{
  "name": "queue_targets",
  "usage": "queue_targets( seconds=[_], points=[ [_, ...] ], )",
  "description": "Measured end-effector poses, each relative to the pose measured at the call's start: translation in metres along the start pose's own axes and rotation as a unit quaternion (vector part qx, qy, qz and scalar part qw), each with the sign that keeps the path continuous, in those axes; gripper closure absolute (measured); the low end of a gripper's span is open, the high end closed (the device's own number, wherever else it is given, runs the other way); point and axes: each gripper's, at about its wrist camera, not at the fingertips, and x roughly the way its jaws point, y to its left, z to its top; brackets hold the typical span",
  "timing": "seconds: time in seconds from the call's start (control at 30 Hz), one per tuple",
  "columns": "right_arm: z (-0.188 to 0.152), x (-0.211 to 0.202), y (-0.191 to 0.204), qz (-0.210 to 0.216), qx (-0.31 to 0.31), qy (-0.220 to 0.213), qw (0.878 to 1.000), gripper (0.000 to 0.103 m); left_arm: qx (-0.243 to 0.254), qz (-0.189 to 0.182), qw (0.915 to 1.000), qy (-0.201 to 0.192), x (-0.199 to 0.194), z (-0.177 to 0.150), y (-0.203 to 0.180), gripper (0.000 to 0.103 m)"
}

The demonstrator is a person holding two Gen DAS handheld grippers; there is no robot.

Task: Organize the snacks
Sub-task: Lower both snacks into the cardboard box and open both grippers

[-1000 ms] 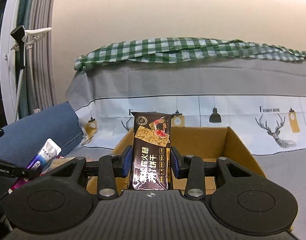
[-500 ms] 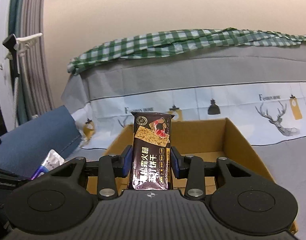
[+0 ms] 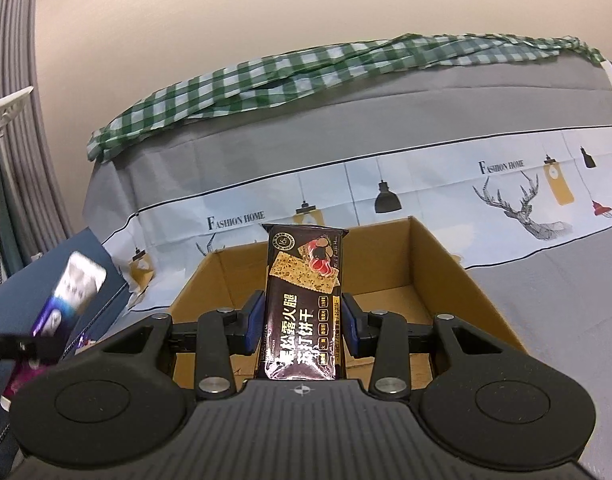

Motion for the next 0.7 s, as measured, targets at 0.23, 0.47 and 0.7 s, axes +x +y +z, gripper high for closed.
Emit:
queue_targets(
  seconds=[0.23, 0.47, 0.7],
  points=[
    [0.002, -0.004, -0.011, -0.038, 0.028, -0.018, 0.999, 0.062, 0.006, -0.010, 0.9999, -0.005, 0.021, 0.020, -0.049, 0.094],
    [0.001, -0.007, -0.022, -0.054, 0.051, -0.028, 0.997, 0.062, 0.037, -0.019, 0.9991, 0.001, 0.045, 0.030, -0.087, 0.094],
    [0.002, -0.007, -0.026, -0.057, 0.062, -0.035, 0.996, 0.062, 0.039, -0.023, 0.9990, 0.000, 0.060, 0.038, -0.099, 0.094]
  ],
)
